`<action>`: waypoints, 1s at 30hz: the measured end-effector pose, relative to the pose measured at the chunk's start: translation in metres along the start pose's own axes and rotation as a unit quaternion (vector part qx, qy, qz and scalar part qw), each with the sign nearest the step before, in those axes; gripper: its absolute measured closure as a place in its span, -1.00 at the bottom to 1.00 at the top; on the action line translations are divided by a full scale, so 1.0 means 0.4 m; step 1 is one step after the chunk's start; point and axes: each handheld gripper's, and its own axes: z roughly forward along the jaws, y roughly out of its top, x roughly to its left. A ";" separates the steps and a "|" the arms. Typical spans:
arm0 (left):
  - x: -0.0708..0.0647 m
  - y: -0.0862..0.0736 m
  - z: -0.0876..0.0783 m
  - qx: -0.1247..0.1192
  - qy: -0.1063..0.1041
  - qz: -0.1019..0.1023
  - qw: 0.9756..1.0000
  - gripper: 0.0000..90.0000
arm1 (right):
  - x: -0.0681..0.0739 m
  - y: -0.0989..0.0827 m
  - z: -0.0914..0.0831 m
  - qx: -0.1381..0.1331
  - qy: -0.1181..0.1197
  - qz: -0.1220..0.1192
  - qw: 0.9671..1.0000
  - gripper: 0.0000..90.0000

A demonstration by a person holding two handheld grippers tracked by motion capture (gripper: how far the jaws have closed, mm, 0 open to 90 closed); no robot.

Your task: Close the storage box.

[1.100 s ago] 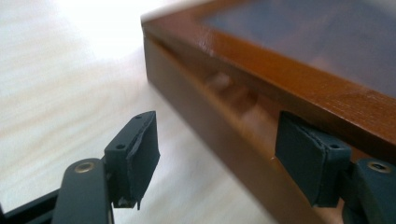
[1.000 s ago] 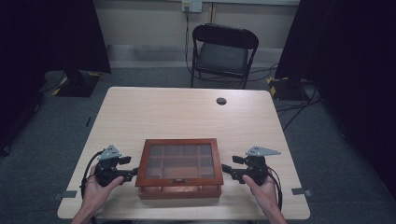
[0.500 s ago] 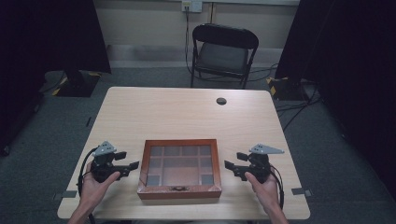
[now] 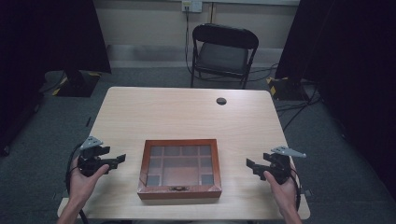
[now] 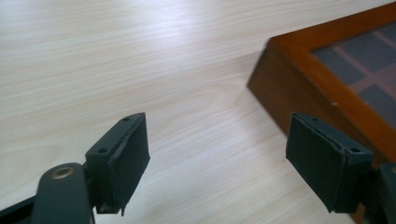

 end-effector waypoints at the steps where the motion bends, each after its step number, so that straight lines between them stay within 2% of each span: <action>1: 0.009 -0.004 0.000 0.003 0.001 -0.001 1.000 -0.54 | -0.011 -0.006 -0.003 0.003 -0.009 0.005 1.000 -0.67; 2: 0.018 -0.010 0.003 0.006 0.002 -0.008 1.000 -0.54 | -0.022 -0.012 -0.005 0.006 -0.015 0.007 1.000 -0.67; 4: 0.037 -0.022 0.011 0.029 0.012 -0.014 0.999 -0.54 | -0.042 -0.026 -0.006 0.019 -0.026 0.011 0.999 -0.68; 6: 0.051 -0.033 0.017 0.043 0.020 -0.019 0.999 -0.54 | -0.060 -0.039 -0.006 0.033 -0.035 0.021 0.999 -0.68; 7: 0.058 -0.040 0.020 0.051 0.034 -0.018 0.998 -0.54 | -0.065 -0.045 -0.006 0.036 -0.038 0.023 0.998 -0.68; 9: 0.067 -0.052 0.020 0.049 0.038 -0.019 0.998 -0.56 | -0.079 -0.059 -0.003 0.047 -0.048 0.030 0.997 -0.68; 12: 0.070 -0.069 0.025 0.062 0.052 -0.015 0.997 -0.56 | -0.092 -0.072 0.007 0.075 -0.061 0.038 0.995 -0.68; 13: 0.069 -0.077 0.028 0.058 0.051 -0.018 0.997 -0.57 | -0.092 -0.076 0.008 0.069 -0.069 0.034 0.995 -0.68; 16: 0.064 -0.092 0.035 0.071 0.054 -0.009 0.996 -0.57 | -0.089 -0.081 0.006 0.068 -0.076 0.026 0.994 -0.68; 19: 0.049 -0.105 0.042 0.069 0.069 0.015 0.995 -0.64 | -0.083 -0.090 0.010 0.058 -0.096 0.009 0.994 -0.68; 20: 0.046 -0.107 0.044 0.065 0.072 0.018 0.995 -0.65 | -0.081 -0.091 0.012 0.057 -0.101 0.001 0.993 -0.68; 24: 0.042 -0.123 0.047 0.034 0.077 0.013 0.996 -0.68 | -0.074 -0.102 0.020 0.051 -0.135 -0.028 0.989 -0.69; 25: 0.044 -0.127 0.050 0.024 0.078 0.011 0.997 -0.69 | -0.074 -0.102 0.020 0.050 -0.137 -0.025 0.989 -0.69; 30: 0.047 -0.125 0.051 0.026 0.077 0.011 0.997 -0.71 | -0.073 -0.102 0.021 0.051 -0.140 -0.027 0.989 -0.70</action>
